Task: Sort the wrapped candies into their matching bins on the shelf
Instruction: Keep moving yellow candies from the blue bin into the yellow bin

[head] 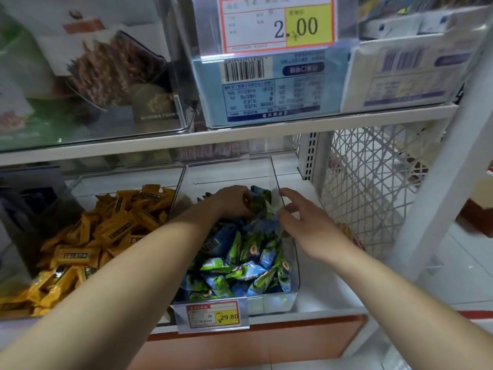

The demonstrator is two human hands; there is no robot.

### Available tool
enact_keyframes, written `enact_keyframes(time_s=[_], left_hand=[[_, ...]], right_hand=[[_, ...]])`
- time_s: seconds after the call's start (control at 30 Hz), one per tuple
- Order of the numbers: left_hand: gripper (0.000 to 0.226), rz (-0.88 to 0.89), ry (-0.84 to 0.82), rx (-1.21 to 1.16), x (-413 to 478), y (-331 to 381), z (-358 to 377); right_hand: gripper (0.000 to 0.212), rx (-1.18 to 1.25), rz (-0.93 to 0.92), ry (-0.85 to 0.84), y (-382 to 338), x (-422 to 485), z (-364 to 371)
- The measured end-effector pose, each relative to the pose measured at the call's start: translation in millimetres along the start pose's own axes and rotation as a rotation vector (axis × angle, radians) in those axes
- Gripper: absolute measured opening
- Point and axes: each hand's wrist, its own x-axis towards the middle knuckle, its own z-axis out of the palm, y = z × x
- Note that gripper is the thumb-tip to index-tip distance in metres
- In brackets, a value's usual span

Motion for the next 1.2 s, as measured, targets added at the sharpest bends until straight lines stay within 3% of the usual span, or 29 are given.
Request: enact_keyframes(time_s=[0.07, 0.27, 0.4, 0.5, 0.57, 0.63, 0.77, 0.83, 0.9, 1.03, 1.2], left_hand=[[0.042, 0.018, 0.059, 0.002, 0.2, -0.6, 0.6], [0.016, 0.062, 0.242, -0.108, -9.9, -0.2, -14.0], [0.007, 0.093, 0.380, -0.326, -34.9, 9.1, -38.3], [0.010, 0.056, 0.369, -0.679, -71.9, 5.7, -57.0], [0.018, 0.047, 0.445, -0.749, -102.1, -8.1, -63.0], [0.032, 0.043, 0.578, -0.708, -133.2, -28.6, -62.9], [0.024, -0.080, 0.819, -0.233, -186.0, -75.4, -61.2], [0.020, -0.165, 0.778, -0.047, -204.5, -91.8, -55.6], [0.038, -0.220, 0.743, 0.031, -219.4, -101.9, -47.6], [0.048, -0.225, 0.770, 0.006, -249.7, -115.3, -35.3], [0.059, -0.297, 0.658, -0.063, -275.2, -134.8, -14.6]], right_hand=[[0.054, 0.003, 0.005, -0.003, 0.1, 0.4, -0.2], [0.054, -0.035, 0.003, 0.017, -1.6, 0.8, -0.3], [0.053, -0.129, 0.006, 0.043, -9.8, 2.2, -0.9], [0.055, -0.318, -0.043, 0.154, -21.8, -3.5, -2.6], [0.054, -0.431, -0.123, 0.216, -31.0, -7.7, -3.1], [0.045, -0.472, -0.187, 0.237, -42.1, -9.9, -1.0], [0.033, -0.464, -0.290, 0.158, -70.7, -15.7, 19.8], [0.035, -0.434, -0.364, 0.106, -87.5, -22.8, 36.3], [0.041, -0.439, -0.436, 0.039, -103.3, -30.5, 55.0], [0.049, -0.483, -0.550, -0.078, -128.4, -38.6, 88.7], [0.044, -0.559, -0.691, -0.229, -166.4, -24.1, 126.6]])
